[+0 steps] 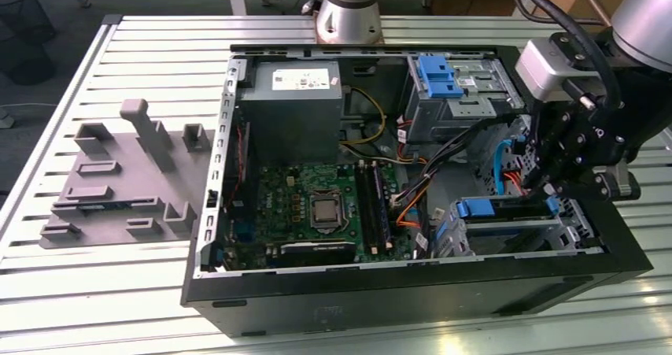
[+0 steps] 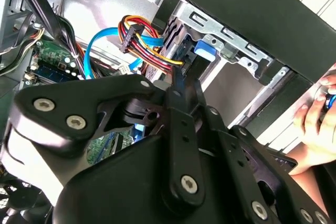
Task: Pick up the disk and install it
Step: 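Insert the first disk wire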
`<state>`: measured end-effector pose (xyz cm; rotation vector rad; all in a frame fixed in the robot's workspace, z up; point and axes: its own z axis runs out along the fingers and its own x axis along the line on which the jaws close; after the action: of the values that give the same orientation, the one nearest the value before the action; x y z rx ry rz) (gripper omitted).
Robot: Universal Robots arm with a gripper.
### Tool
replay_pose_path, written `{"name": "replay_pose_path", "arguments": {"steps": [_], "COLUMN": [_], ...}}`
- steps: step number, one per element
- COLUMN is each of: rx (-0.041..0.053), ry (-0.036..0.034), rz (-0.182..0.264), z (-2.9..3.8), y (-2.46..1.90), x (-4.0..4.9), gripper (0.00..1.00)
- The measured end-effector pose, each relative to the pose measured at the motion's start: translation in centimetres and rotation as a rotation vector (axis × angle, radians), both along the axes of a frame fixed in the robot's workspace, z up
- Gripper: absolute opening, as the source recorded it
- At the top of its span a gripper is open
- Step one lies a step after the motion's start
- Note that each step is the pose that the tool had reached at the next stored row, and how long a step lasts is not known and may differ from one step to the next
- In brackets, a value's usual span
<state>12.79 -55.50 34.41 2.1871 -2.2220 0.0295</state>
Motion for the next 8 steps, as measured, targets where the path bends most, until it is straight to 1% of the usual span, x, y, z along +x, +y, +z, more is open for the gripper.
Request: {"name": "replay_pose_path", "arguments": {"steps": [1,3,8], "rx": [-0.0001,-0.0003,-0.0003], "ry": [0.0,0.0,0.0], "rz": [0.0,0.0,0.0], "z": [0.01,0.03,0.05], "y": [0.0,0.0,0.0], "x": [0.0,0.0,0.0], "gripper": [0.22,0.11,0.11]}}
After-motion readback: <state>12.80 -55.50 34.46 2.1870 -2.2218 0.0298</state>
